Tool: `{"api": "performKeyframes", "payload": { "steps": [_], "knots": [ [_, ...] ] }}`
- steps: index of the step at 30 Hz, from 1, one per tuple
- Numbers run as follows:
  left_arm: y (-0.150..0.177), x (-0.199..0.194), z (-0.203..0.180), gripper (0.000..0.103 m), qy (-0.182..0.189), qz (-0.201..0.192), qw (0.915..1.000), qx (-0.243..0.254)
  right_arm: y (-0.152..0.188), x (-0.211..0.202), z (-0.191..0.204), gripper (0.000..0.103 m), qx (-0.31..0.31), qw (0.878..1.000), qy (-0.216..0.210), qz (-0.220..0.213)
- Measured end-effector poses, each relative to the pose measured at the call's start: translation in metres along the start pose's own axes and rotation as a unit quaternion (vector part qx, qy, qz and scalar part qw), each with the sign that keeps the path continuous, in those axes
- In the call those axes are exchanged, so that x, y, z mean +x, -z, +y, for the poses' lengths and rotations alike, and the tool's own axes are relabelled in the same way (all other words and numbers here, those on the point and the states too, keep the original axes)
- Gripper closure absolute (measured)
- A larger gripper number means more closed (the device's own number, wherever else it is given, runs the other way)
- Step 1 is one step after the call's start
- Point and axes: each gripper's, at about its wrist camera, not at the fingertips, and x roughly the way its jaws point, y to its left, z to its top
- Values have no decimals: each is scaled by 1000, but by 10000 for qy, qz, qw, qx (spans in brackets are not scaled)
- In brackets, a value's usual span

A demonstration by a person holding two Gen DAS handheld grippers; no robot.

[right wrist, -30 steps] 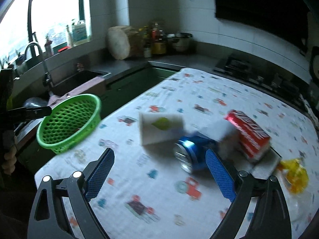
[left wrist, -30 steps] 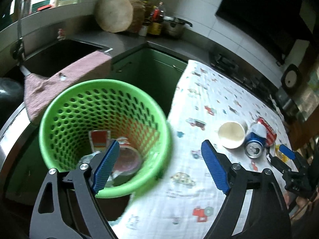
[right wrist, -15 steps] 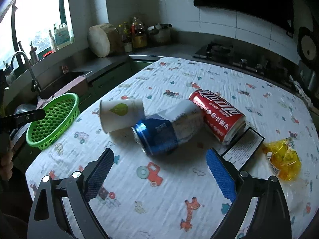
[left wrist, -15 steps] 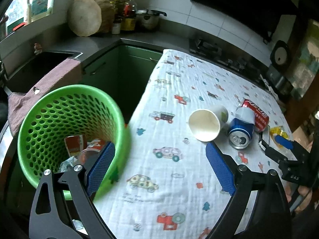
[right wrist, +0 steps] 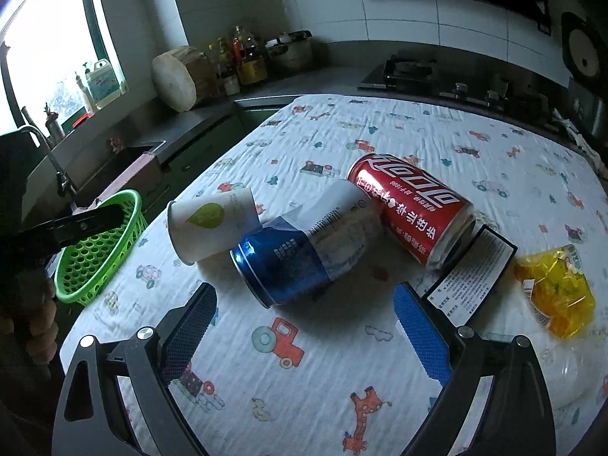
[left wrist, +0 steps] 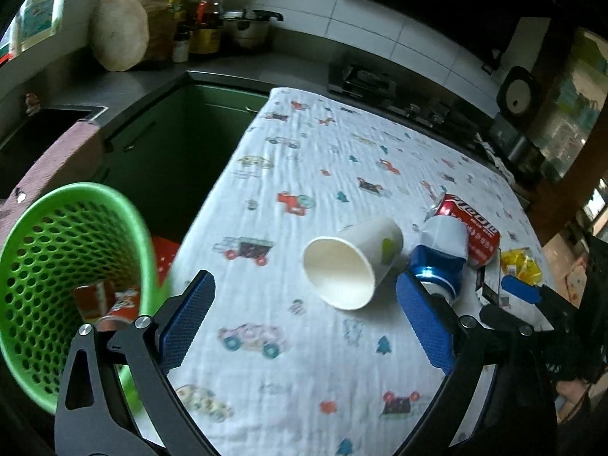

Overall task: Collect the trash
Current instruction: 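Move the left tool to the white paper cup while the right tool moves to the black box, then grasp the white paper cup with the left tool while the right tool grasps the black printed box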

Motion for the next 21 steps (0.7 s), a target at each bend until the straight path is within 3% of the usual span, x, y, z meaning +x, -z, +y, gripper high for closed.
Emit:
{"api": "performKeyframes", "payload": {
  "steps": [9, 14, 21],
  "knots": [
    [1, 42, -18, 7, 378, 78, 9989, 277, 2, 5, -6, 12, -6, 10000, -24, 81],
    [-1, 62, -15, 7, 477, 36, 9985, 268, 3, 6, -7, 12, -3, 9999, -48, 112],
    [-2, 83, -9, 7, 897, 153, 9956, 212, 3, 11, -8, 12, -16, 9999, -57, 151]
  ]
}}
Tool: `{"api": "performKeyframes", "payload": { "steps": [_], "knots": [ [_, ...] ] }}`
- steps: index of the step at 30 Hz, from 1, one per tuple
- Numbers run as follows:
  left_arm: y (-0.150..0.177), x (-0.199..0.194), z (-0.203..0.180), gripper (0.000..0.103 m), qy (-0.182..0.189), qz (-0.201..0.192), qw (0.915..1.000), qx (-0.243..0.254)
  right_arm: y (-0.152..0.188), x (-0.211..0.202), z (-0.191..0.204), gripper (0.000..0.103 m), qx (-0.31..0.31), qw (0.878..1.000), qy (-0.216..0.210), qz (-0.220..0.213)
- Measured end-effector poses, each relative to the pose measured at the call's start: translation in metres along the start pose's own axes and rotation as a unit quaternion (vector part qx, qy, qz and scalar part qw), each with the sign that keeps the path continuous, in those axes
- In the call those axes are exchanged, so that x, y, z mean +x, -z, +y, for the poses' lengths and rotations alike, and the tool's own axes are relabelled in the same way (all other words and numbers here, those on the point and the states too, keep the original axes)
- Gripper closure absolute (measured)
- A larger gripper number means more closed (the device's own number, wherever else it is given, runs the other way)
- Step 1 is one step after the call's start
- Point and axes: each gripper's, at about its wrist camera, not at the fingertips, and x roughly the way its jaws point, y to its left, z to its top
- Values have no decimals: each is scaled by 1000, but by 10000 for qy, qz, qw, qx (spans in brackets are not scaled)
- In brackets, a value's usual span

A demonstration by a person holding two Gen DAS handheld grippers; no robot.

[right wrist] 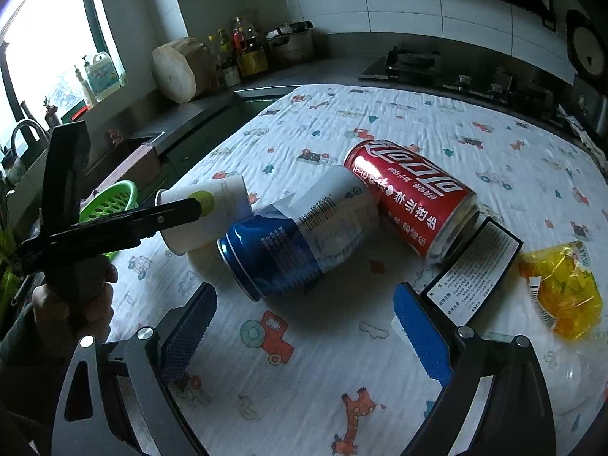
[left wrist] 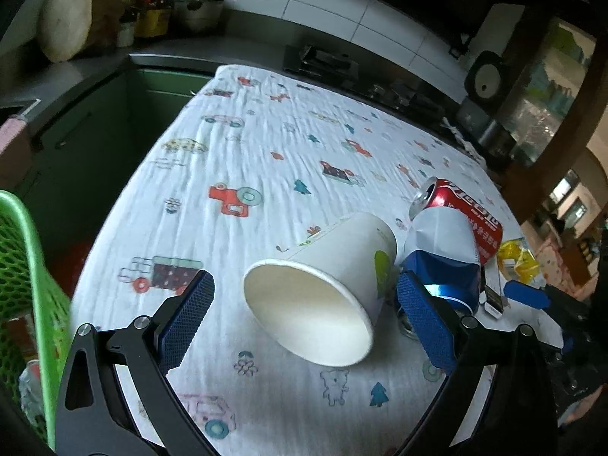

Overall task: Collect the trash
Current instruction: 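Grasp the white paper cup with the left tool while the right tool grasps the black printed box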

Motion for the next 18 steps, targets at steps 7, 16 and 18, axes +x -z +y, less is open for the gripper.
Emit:
{"api": "performKeyframes", "payload": {
  "steps": [7, 16, 18],
  "knots": [
    [2, 7, -1, 23, 382, 33, 9992, 68, 1, 6, 1, 12, 4, 10000, -32, 54],
    [10, -5, -13, 26, 35, -95, 9989, 465, 7, -6, -9, 12, 185, 9998, 78, -82],
    [11, -12, -13, 26, -19, -142, 9987, 483, 10, -12, -17, 12, 264, 9994, 170, -138]
  ]
}}
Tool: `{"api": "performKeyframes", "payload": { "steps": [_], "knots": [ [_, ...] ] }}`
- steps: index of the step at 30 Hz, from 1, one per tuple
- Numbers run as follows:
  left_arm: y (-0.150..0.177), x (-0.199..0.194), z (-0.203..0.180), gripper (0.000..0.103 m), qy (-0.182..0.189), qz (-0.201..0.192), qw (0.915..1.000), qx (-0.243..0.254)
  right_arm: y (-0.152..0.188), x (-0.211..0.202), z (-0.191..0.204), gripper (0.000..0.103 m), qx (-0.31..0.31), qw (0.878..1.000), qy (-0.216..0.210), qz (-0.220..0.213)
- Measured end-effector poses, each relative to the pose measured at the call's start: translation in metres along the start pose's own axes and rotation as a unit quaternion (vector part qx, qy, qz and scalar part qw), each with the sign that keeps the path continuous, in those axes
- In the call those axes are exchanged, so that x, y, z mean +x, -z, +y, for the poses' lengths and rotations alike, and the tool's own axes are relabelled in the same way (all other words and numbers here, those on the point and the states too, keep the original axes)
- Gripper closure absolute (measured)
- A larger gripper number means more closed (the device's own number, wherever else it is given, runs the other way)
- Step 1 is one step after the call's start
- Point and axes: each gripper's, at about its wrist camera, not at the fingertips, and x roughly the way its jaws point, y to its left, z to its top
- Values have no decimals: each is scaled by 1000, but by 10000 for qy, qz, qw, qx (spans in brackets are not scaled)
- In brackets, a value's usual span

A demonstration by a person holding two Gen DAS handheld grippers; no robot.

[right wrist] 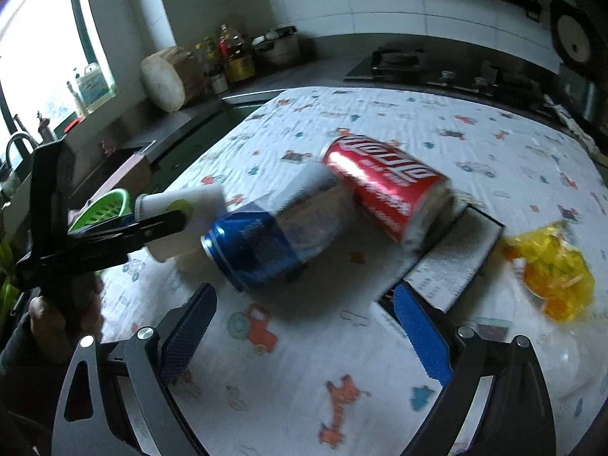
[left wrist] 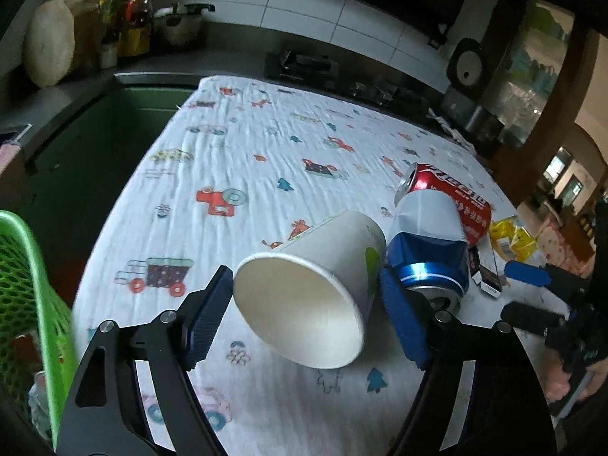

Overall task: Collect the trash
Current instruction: 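Grasp the white paper cup with the left tool while the right tool grasps the black printed box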

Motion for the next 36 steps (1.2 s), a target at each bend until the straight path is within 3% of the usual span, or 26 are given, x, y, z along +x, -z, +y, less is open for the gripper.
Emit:
{"api": "performKeyframes", "payload": {
  "steps": [8, 17, 30, 36],
  "knots": [
    [6, -32, 5, 27, -251, -126, 9996, -71, 8, -11, -33, 12, 340, 9987, 365, -108],
    [12, -62, 14, 27, -447, -304, 9983, -233, -1, 7, -54, 20, 874, 9944, 593, -9],
    [20, -96, 22, 27, -432, -592, 9969, -284, -12, 43, -69, 37, 1329, 9783, 1557, 328],
    [23, -115, 33, 27, -472, -730, 9956, -358, -9, 39, -71, 47, 1367, 9756, 1673, 381]
  ]
}}
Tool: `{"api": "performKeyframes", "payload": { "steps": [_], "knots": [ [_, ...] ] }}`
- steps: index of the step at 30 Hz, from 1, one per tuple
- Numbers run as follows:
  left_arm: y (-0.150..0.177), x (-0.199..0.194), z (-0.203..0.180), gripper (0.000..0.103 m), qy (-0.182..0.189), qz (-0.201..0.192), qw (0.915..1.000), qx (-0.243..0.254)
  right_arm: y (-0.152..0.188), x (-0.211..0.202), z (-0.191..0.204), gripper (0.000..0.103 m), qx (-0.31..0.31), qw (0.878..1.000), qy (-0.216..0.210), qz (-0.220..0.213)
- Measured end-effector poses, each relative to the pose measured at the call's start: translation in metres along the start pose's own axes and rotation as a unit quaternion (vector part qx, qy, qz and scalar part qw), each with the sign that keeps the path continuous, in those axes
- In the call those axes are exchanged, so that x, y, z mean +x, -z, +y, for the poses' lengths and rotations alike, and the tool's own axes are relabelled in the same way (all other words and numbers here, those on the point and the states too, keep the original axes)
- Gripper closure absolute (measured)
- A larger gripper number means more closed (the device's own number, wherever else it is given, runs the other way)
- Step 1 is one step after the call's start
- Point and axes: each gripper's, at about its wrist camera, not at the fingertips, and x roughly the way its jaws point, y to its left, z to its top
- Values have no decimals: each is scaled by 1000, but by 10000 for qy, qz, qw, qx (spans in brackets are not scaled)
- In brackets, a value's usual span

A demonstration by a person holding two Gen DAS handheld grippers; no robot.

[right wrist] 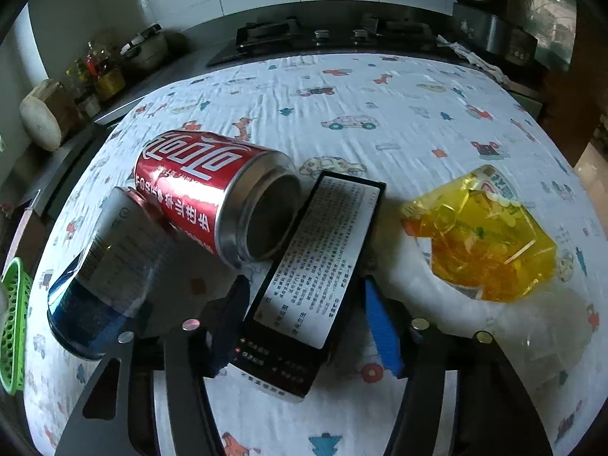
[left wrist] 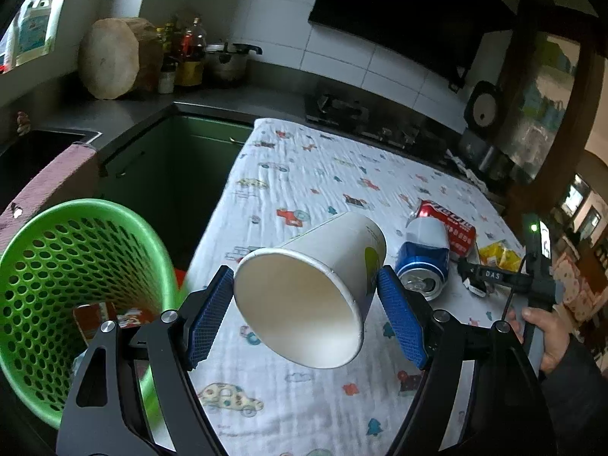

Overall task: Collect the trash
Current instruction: 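Grasp the white paper cup with the left tool while the right tool grasps the black printed box, then drop the paper cup into the basket with the left tool while the right tool lifts the box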

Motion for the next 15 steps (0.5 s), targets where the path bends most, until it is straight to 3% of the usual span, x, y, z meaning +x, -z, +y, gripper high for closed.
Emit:
{"api": "performKeyframes", "payload": {
  "steps": [15],
  "knots": [
    [-4, -49, 74, 27, -731, -290, 9958, -465, 39, -53, -6, 54, 6, 9986, -490, -177]
  ]
}}
